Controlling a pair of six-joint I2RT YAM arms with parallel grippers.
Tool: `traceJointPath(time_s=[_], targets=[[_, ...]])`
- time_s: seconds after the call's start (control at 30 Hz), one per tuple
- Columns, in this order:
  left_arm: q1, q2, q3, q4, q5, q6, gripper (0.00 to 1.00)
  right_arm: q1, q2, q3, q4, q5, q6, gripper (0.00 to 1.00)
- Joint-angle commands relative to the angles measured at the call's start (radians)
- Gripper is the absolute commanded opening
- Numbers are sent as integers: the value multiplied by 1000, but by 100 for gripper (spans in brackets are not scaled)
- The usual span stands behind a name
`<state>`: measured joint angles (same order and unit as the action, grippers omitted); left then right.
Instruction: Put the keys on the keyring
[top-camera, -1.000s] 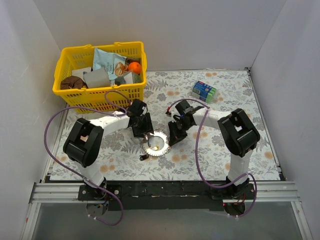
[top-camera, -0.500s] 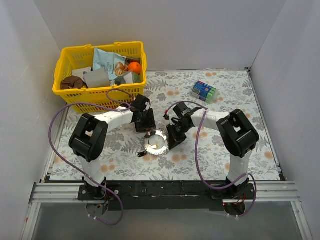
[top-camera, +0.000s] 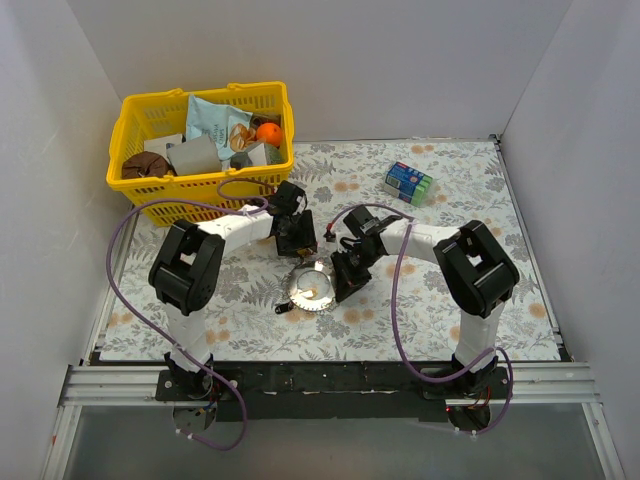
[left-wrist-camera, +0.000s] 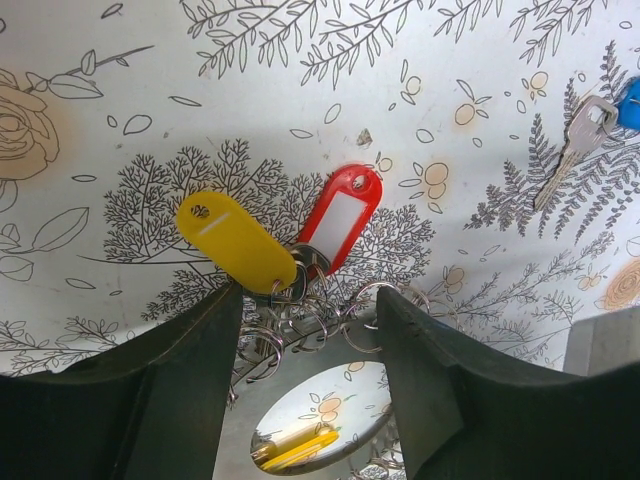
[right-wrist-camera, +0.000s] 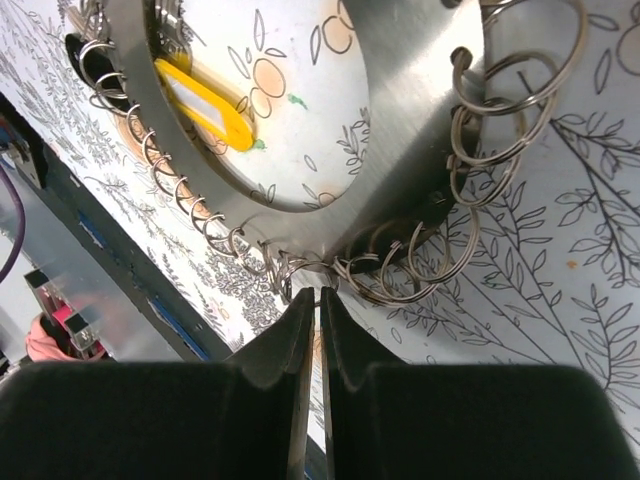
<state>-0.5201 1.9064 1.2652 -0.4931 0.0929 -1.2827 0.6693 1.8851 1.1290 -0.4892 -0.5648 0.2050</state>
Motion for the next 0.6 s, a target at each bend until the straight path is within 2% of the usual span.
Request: traceJointPath(time_s=[0.0,0.3,0.57], targets=[[2,-21,8,-25,-27,29,55,4,-73,40,-15,-26,-4,14],[2,-193,-136,-50,-71,-24,57,-5,-133,114,-25,42,-9,15],[2,-339,-280,-44,-81,-90,59,-76,-95,118,-20,95,-15,15]])
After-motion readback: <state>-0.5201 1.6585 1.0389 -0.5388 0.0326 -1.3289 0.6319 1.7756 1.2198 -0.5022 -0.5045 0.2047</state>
